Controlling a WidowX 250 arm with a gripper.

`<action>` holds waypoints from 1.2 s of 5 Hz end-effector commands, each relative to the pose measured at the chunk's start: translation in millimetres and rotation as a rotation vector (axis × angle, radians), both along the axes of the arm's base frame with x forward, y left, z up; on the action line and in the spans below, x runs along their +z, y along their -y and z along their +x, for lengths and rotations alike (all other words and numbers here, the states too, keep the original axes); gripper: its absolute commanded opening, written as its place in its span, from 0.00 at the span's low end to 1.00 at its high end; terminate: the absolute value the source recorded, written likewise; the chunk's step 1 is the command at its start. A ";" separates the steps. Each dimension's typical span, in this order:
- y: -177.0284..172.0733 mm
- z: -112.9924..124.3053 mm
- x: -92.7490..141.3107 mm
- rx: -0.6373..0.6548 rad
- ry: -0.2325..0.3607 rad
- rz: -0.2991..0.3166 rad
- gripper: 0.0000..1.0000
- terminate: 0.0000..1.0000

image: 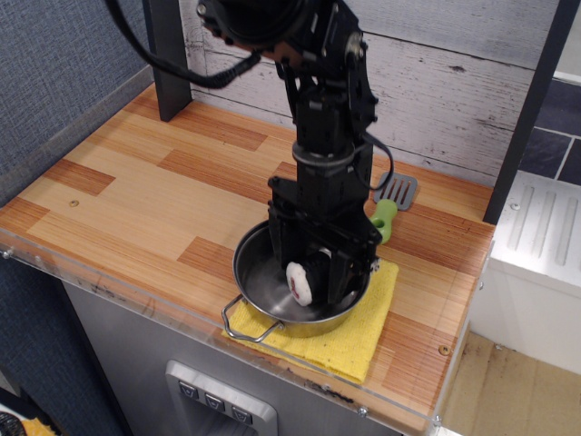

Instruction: Put the food near the far corner of the table.

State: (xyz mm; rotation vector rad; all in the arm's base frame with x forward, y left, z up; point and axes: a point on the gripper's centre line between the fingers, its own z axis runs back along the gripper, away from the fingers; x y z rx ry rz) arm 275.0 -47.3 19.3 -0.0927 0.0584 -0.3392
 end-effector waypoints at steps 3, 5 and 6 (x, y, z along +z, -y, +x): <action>-95.4 55.4 127.9 0.218 0.329 -0.033 0.00 0.00; -183.2 78.6 71.8 0.304 0.200 0.055 0.00 0.00; -176.5 78.3 41.2 0.272 0.153 0.061 0.00 0.00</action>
